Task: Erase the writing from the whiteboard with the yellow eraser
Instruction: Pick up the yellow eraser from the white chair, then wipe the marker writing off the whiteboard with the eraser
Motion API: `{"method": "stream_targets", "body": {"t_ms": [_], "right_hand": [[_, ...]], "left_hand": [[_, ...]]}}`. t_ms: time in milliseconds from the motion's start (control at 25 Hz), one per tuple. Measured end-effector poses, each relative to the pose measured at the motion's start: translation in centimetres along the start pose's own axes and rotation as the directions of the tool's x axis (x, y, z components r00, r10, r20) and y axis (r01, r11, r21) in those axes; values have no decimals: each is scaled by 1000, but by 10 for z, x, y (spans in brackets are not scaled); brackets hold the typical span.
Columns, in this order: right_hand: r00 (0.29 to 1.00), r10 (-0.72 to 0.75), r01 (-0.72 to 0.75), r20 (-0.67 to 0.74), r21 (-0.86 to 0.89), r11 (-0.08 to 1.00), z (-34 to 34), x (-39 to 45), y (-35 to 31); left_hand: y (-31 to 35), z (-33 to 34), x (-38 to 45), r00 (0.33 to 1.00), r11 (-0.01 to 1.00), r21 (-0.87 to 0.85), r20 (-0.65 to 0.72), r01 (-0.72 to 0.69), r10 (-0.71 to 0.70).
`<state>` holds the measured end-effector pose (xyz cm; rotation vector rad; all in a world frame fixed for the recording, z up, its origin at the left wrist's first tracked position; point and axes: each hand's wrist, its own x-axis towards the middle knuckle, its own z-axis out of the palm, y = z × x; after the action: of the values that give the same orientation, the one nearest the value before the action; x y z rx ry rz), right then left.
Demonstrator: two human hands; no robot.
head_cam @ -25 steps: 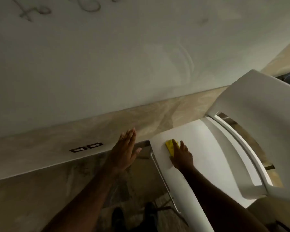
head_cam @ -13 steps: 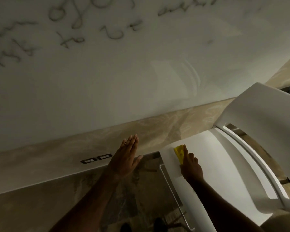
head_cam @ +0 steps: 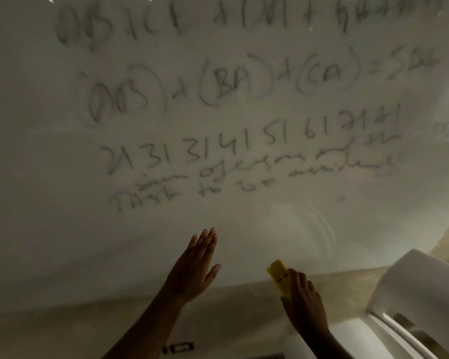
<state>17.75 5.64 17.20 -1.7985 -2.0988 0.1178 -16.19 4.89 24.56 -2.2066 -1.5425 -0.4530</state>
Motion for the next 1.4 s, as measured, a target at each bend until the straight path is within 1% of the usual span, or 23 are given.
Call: {"method": "stream_targets", "body": {"t_ms": [120, 240, 360, 480, 640, 760, 840, 920, 1080, 1200, 1320, 1400], "right_hand": [[981, -132, 141, -139, 54, 989, -40, 37, -47], [943, -177, 214, -280, 106, 971, -75, 71, -87], [887, -241, 319, -393, 144, 937, -125, 105, -136], [809, -313, 429, -497, 137, 893, -174, 128, -179], [696, -398, 513, -597, 26, 858, -222, 154, -234], [613, -441, 562, -656, -31, 827, -259, 171, -268], [540, -474, 592, -696, -86, 801, -285, 182, -284], [480, -491, 622, -728, -113, 775, -308, 192, -297], [405, -514, 656, -756, -150, 739, -344, 210, -316], [344, -574, 713, -743, -191, 675, -370, 224, -324], [232, -669, 765, -706, -292, 574, -394, 246, -332], [167, -711, 763, -684, -367, 532, -410, 263, -343]], "left_hand": [[-37, -47, 18, 993, 999, 39, -118, 10, -5], [-77, -88, 36, 971, 996, 79, -236, 52, -32], [-135, -145, 57, 946, 983, 166, -323, 82, -24], [-188, -205, 79, 913, 966, 227, -408, 124, -21], [-241, -280, 108, 858, 946, 239, -509, 217, -68], [-272, -322, 128, 839, 937, 259, -542, 235, -60], [-292, -342, 136, 829, 930, 273, -556, 248, -58], [-310, -358, 145, 818, 926, 267, -571, 268, -71], [-345, -384, 162, 777, 921, 248, -623, 301, -86], [-364, -396, 174, 747, 923, 224, -658, 313, -93], [-377, -397, 187, 730, 942, 174, -677, 288, -99], [-381, -394, 194, 699, 949, 149, -709, 276, -92]]}}
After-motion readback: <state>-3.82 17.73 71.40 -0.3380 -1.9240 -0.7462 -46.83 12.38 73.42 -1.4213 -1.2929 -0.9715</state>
